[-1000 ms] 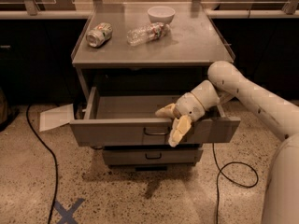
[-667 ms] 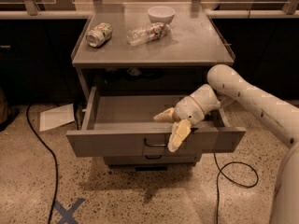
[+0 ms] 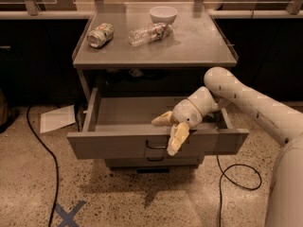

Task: Open top drawer

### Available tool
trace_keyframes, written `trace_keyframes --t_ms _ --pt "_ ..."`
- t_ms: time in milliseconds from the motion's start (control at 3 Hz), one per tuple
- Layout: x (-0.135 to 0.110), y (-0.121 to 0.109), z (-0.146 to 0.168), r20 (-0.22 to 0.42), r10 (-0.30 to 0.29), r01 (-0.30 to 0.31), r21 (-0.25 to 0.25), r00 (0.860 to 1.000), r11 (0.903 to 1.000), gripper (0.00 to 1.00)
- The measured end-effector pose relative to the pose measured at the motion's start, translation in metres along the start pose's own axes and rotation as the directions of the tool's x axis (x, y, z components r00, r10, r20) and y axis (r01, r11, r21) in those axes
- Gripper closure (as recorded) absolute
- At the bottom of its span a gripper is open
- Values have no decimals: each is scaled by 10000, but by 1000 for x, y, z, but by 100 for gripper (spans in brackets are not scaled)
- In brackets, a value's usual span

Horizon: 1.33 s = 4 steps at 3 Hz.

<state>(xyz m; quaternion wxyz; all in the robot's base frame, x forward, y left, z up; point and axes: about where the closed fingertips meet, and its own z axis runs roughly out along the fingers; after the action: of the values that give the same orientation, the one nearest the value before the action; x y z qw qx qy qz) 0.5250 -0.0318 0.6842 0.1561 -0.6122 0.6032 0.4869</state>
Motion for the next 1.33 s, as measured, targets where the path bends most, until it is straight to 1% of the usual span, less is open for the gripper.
trace_keyframes --t_ms 333,667,1000,1333 --pt "0 15 9 -37 -3 2 -192 10000 9998 0" --pt "-6 40 15 -27 -29 28 -174 10000 9998 0" --pt "-16 97 24 -42 176 -176 23 9998 9998 0" --pt "-16 97 24 -42 176 -176 23 9998 9998 0"
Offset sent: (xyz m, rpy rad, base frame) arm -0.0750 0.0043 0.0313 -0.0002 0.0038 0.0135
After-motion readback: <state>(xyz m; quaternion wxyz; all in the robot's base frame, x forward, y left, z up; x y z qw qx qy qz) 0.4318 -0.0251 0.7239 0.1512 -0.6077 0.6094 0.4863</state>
